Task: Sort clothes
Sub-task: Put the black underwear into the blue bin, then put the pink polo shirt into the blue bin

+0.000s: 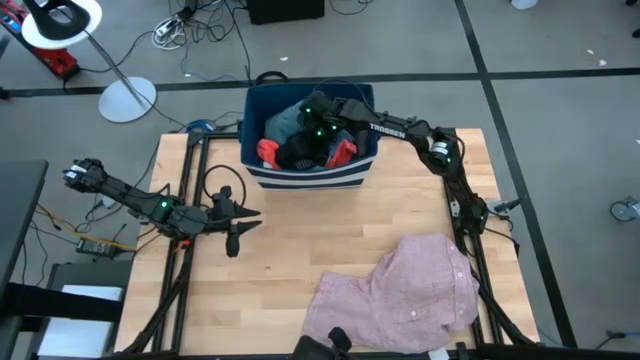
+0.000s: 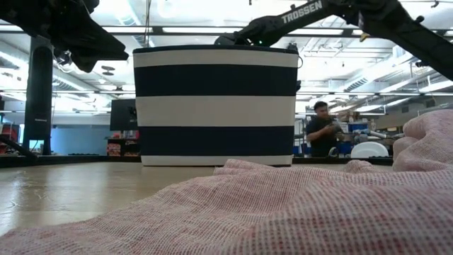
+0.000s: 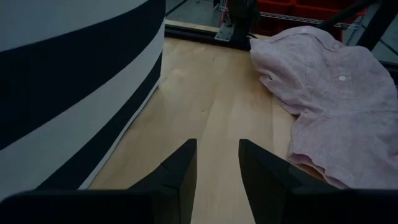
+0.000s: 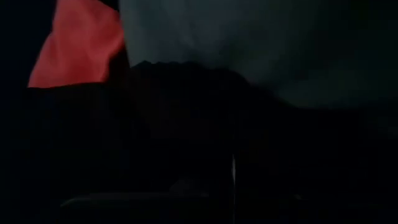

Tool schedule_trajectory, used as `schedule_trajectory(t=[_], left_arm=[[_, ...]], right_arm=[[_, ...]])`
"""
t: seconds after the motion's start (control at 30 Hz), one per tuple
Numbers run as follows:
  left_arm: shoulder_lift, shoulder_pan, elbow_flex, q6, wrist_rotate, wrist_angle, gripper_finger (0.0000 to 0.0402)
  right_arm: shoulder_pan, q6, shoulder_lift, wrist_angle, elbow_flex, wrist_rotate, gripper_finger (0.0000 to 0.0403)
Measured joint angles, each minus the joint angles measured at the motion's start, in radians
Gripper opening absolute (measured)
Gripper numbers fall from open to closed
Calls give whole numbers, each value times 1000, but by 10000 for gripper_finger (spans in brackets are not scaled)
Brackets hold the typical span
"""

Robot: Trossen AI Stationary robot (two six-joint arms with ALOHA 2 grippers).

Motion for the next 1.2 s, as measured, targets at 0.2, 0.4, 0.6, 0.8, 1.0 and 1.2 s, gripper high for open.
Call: schedule_trajectory(t=[0.2, 0.4, 0.6, 0.8, 1.0, 1.2], left_arm=[[0, 0, 0, -1, -10, 0, 124], [0, 0, 0, -3, -11, 0, 124], [0, 0, 0, -3, -11, -1, 124], [0, 0, 0, -2, -10, -1, 124], [0, 0, 0, -2, -11, -1, 124], [0, 0, 0, -1, -10, -1, 124]], right_arm=[[-3, 0, -2, 2, -3, 23, 9], [-14, -3, -28, 74, -10, -15, 41], [-17, 4, -87, 127, -13, 13, 109], [-22, 4, -137, 120, -12, 42, 176], [-22, -4, -208, 89, -12, 16, 209], [-22, -5, -309, 50, -10, 30, 210]])
